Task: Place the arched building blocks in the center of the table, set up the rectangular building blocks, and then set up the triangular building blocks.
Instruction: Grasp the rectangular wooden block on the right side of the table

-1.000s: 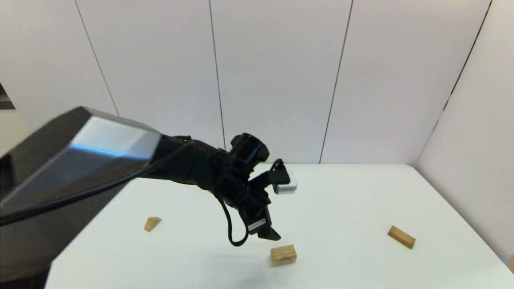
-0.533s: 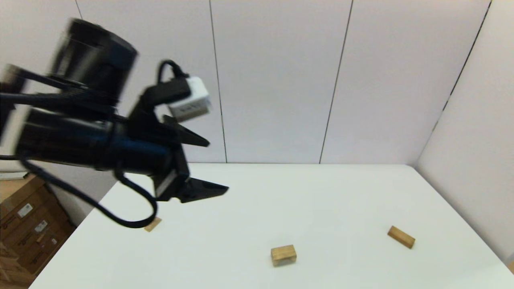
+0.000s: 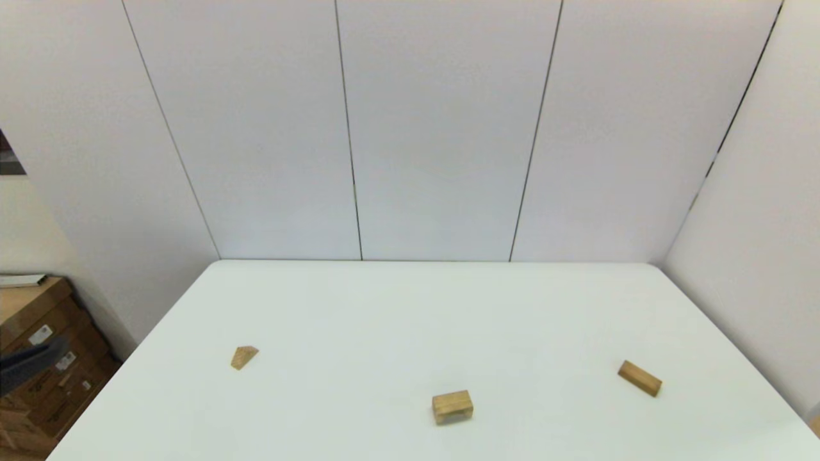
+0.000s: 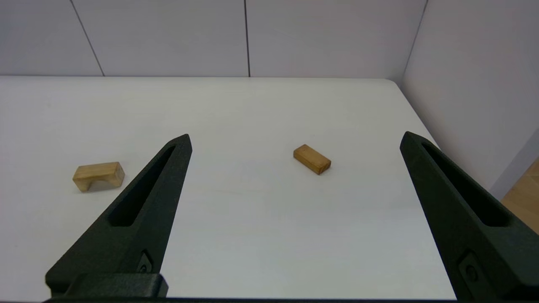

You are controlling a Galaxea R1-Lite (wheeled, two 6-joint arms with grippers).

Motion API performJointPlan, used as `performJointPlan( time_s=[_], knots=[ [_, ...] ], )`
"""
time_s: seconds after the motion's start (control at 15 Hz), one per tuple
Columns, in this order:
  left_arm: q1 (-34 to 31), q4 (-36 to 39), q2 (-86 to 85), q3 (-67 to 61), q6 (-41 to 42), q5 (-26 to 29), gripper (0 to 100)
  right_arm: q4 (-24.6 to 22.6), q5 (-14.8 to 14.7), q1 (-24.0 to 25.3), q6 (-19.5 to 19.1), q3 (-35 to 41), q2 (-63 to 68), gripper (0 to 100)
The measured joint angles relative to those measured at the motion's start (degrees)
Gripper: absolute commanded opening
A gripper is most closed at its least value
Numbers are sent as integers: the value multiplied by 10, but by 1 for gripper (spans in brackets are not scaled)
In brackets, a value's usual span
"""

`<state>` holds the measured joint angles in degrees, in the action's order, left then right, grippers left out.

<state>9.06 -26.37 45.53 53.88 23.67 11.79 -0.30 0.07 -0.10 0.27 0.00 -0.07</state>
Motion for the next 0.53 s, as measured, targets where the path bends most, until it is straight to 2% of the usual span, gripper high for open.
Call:
performJointPlan(
  time_s=[0.27, 0.53],
  knots=[
    [-74, -1, -204, -136, -3, -9, 100, 0, 0, 0, 0, 0, 0, 100],
    [-94, 2, -363, -287, -21, -33, 100, 0, 0, 0, 0, 0, 0, 100]
  ],
)
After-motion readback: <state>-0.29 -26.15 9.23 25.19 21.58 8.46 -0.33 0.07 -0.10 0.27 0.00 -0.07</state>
